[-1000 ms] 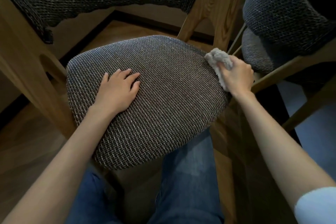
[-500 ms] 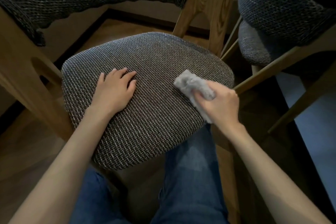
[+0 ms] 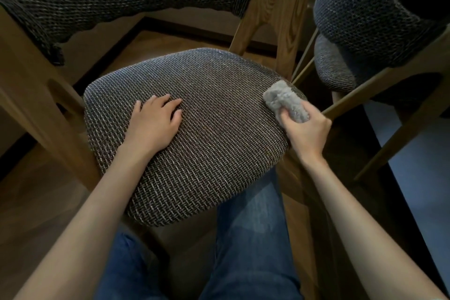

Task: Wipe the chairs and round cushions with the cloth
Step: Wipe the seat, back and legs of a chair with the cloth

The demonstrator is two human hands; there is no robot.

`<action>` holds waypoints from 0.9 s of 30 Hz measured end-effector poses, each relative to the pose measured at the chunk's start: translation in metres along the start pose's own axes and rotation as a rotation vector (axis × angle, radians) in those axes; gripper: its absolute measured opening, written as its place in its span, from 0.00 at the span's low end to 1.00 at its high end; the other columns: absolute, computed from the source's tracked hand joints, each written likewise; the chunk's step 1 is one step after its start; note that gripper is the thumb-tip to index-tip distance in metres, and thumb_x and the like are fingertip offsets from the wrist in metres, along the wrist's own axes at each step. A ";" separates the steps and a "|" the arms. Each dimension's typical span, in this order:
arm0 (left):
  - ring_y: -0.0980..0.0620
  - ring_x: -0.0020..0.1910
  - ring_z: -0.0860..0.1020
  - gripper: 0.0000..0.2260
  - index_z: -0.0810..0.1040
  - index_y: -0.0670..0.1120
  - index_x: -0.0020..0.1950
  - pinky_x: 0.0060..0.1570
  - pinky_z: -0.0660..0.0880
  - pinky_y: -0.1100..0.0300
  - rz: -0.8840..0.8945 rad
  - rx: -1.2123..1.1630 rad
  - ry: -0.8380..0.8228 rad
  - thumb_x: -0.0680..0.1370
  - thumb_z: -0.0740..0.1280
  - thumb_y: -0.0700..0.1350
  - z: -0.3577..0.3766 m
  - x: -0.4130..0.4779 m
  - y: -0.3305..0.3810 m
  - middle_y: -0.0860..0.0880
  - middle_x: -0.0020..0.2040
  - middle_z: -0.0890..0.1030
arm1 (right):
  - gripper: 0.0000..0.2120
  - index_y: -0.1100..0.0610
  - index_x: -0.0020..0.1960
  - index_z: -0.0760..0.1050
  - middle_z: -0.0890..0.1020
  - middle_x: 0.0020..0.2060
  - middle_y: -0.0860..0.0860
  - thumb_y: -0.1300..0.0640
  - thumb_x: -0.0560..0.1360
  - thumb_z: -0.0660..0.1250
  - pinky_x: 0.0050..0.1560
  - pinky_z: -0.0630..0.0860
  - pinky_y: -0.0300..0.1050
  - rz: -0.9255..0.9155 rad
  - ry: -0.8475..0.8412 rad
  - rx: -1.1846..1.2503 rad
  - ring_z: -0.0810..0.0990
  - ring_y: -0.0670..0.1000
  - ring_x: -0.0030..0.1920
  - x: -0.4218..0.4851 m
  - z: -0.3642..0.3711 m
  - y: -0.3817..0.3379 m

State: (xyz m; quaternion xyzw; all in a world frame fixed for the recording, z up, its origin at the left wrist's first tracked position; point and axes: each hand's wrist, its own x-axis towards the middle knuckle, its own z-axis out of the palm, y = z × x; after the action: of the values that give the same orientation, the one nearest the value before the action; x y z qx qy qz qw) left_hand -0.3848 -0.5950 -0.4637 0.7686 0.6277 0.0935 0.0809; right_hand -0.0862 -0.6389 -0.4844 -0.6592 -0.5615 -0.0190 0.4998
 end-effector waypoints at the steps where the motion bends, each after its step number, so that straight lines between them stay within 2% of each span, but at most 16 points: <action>1: 0.47 0.76 0.56 0.21 0.63 0.53 0.76 0.75 0.48 0.44 0.000 -0.002 0.004 0.83 0.49 0.54 0.000 0.000 0.000 0.49 0.76 0.62 | 0.08 0.54 0.46 0.81 0.81 0.36 0.47 0.50 0.72 0.71 0.36 0.79 0.49 -0.030 -0.018 0.016 0.80 0.46 0.34 -0.013 -0.002 -0.009; 3: 0.47 0.76 0.58 0.21 0.64 0.53 0.75 0.74 0.48 0.42 -0.042 0.000 0.034 0.83 0.50 0.54 -0.001 -0.002 -0.001 0.49 0.76 0.63 | 0.07 0.56 0.44 0.81 0.81 0.36 0.48 0.53 0.71 0.73 0.35 0.78 0.49 -0.097 -0.056 0.027 0.79 0.47 0.35 -0.038 -0.003 -0.030; 5: 0.45 0.76 0.56 0.21 0.65 0.53 0.74 0.74 0.46 0.39 -0.157 0.009 0.058 0.82 0.51 0.55 -0.002 -0.006 -0.003 0.47 0.76 0.63 | 0.06 0.56 0.43 0.81 0.82 0.37 0.48 0.55 0.69 0.74 0.37 0.78 0.48 -0.176 -0.081 0.015 0.80 0.49 0.36 -0.063 0.000 -0.052; 7: 0.42 0.76 0.54 0.22 0.65 0.54 0.75 0.74 0.45 0.39 -0.249 0.005 0.054 0.82 0.51 0.57 -0.005 -0.011 -0.007 0.47 0.76 0.62 | 0.09 0.55 0.47 0.82 0.84 0.42 0.48 0.56 0.67 0.74 0.42 0.78 0.46 -0.251 -0.106 0.004 0.82 0.49 0.40 -0.081 0.007 -0.074; 10: 0.44 0.77 0.53 0.22 0.64 0.54 0.75 0.75 0.45 0.42 -0.261 -0.001 0.051 0.82 0.51 0.57 -0.009 -0.025 -0.012 0.48 0.77 0.60 | 0.11 0.53 0.50 0.83 0.85 0.47 0.47 0.55 0.68 0.74 0.46 0.78 0.41 -0.333 -0.234 0.059 0.83 0.47 0.45 -0.085 0.018 -0.098; 13: 0.47 0.77 0.53 0.21 0.64 0.55 0.75 0.75 0.44 0.46 -0.222 -0.048 0.092 0.82 0.51 0.57 -0.008 -0.044 -0.016 0.50 0.77 0.60 | 0.05 0.52 0.44 0.82 0.83 0.39 0.46 0.51 0.70 0.72 0.37 0.76 0.44 -0.308 -0.365 0.052 0.80 0.46 0.38 -0.053 0.039 -0.109; 15: 0.48 0.77 0.54 0.21 0.66 0.55 0.74 0.75 0.45 0.48 -0.201 -0.083 0.130 0.82 0.52 0.56 -0.007 -0.055 -0.019 0.50 0.77 0.61 | 0.06 0.51 0.43 0.81 0.81 0.36 0.45 0.49 0.72 0.70 0.32 0.74 0.44 -0.271 -0.446 -0.002 0.77 0.46 0.34 -0.023 0.066 -0.113; 18: 0.50 0.76 0.56 0.19 0.70 0.54 0.72 0.75 0.45 0.50 -0.192 -0.146 0.190 0.82 0.54 0.54 -0.008 -0.064 -0.020 0.51 0.75 0.64 | 0.09 0.48 0.49 0.81 0.81 0.39 0.44 0.46 0.75 0.67 0.36 0.73 0.42 -0.247 -0.528 -0.045 0.78 0.46 0.38 0.018 0.126 -0.114; 22: 0.53 0.75 0.58 0.17 0.73 0.54 0.69 0.75 0.46 0.51 -0.211 -0.252 0.261 0.82 0.57 0.52 -0.007 -0.070 -0.021 0.53 0.73 0.68 | 0.10 0.51 0.47 0.80 0.83 0.41 0.48 0.46 0.74 0.64 0.41 0.74 0.45 -0.222 -0.542 -0.033 0.80 0.51 0.43 0.052 0.202 -0.120; 25: 0.54 0.75 0.59 0.16 0.74 0.54 0.67 0.76 0.46 0.51 -0.225 -0.278 0.284 0.81 0.58 0.52 -0.006 -0.069 -0.022 0.54 0.72 0.69 | 0.08 0.50 0.48 0.80 0.82 0.42 0.46 0.48 0.75 0.66 0.41 0.70 0.43 -0.225 -0.561 -0.008 0.79 0.49 0.43 0.068 0.239 -0.132; 27: 0.54 0.75 0.59 0.16 0.75 0.54 0.67 0.75 0.46 0.52 -0.236 -0.286 0.295 0.81 0.58 0.52 -0.005 -0.068 -0.022 0.54 0.72 0.69 | 0.08 0.49 0.51 0.80 0.82 0.43 0.46 0.48 0.75 0.66 0.43 0.73 0.44 -0.267 -0.569 0.002 0.79 0.49 0.45 0.077 0.259 -0.139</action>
State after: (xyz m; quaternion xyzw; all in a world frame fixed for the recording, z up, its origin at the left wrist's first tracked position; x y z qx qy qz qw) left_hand -0.4202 -0.6573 -0.4674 0.6487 0.6986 0.2825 0.1067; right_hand -0.3021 -0.4251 -0.4804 -0.5580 -0.7605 0.1014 0.3161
